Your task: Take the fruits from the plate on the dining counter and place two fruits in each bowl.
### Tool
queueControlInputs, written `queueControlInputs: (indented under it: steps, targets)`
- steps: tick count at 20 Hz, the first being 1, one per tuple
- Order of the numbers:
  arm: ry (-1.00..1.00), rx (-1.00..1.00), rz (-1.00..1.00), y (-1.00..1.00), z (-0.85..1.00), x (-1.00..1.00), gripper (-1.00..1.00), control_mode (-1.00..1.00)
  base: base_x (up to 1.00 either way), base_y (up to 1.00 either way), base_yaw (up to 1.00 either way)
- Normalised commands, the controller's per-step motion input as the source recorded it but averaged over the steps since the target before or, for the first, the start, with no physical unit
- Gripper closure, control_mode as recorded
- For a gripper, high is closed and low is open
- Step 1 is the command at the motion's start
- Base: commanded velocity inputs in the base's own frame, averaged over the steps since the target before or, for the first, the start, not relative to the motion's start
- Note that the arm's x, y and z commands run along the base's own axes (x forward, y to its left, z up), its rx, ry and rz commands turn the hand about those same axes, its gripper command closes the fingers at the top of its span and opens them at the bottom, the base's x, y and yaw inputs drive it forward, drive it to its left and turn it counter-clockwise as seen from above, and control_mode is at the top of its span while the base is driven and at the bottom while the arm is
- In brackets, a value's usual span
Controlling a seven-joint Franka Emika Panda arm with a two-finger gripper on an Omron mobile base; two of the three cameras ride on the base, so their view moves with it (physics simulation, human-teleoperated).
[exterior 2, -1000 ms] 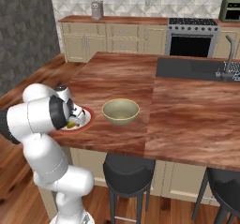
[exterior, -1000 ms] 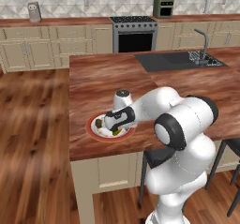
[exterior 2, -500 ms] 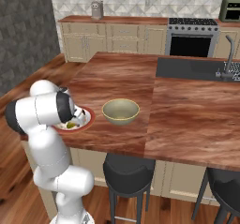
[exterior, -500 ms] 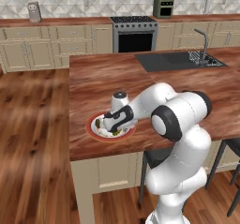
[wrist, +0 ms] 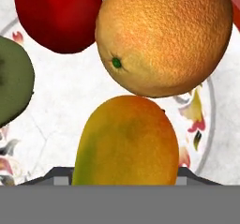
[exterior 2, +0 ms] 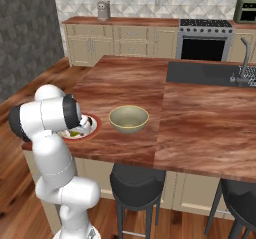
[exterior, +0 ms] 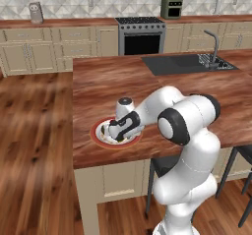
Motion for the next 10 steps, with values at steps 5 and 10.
queueControlInputs:
  steps: [5,10]
  targets:
    - [0.00,0.00,0.02,-0.29,0.64,-0.10,1.00,-1.00,0.00,0.00,0.00]
    - [0.00,0.00,0.01,-0.67,0.95,-0.50,1.00,-1.00,0.00,0.00,0.00]
